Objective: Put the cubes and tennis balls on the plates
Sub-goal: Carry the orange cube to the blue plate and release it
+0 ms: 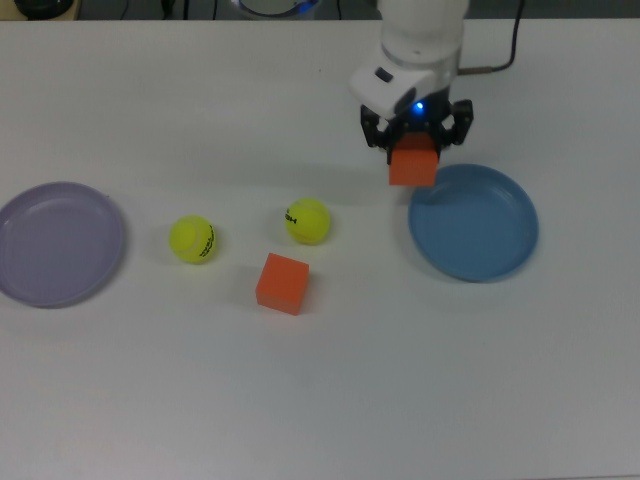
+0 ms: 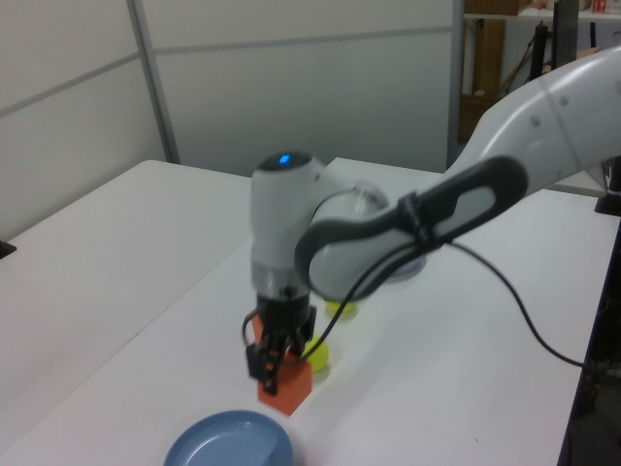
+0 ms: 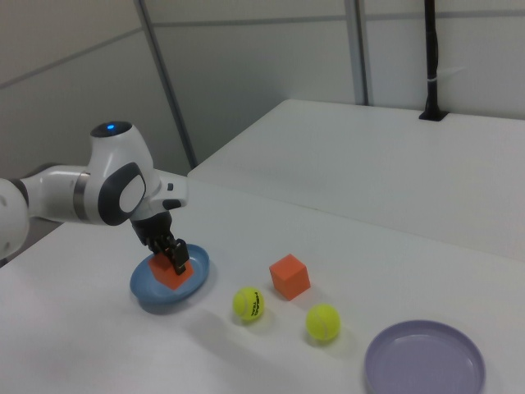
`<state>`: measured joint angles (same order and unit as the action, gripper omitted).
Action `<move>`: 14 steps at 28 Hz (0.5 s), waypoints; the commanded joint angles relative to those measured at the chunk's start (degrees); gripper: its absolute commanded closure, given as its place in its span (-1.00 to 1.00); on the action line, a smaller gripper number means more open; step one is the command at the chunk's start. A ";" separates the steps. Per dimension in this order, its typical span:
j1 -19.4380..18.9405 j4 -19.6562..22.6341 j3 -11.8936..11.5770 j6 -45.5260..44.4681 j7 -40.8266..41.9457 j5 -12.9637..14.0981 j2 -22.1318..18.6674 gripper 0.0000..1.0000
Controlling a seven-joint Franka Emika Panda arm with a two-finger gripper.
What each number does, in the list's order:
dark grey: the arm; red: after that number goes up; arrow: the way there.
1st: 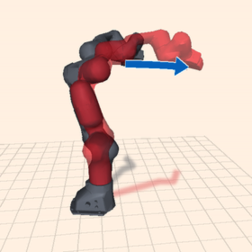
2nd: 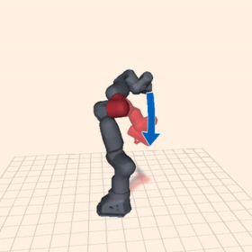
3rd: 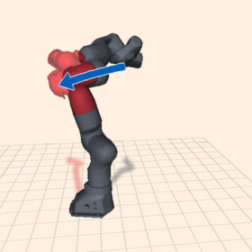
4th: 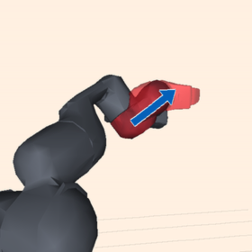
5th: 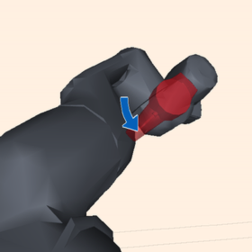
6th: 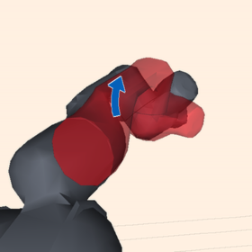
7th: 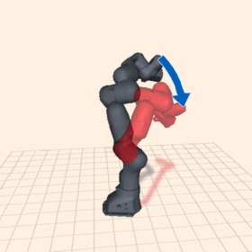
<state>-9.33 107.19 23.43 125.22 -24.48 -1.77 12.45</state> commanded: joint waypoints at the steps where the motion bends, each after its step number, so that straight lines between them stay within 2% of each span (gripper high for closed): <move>1: -2.44 -2.95 -0.22 2.74 -5.75 -4.81 4.77 0.70; 3: -3.23 -3.04 -0.22 3.53 -6.63 -5.96 5.65 0.69; 14: -5.52 -3.12 -0.14 5.21 -8.13 -6.14 7.06 0.62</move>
<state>-13.69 105.15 23.46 129.66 -30.69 -6.54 18.48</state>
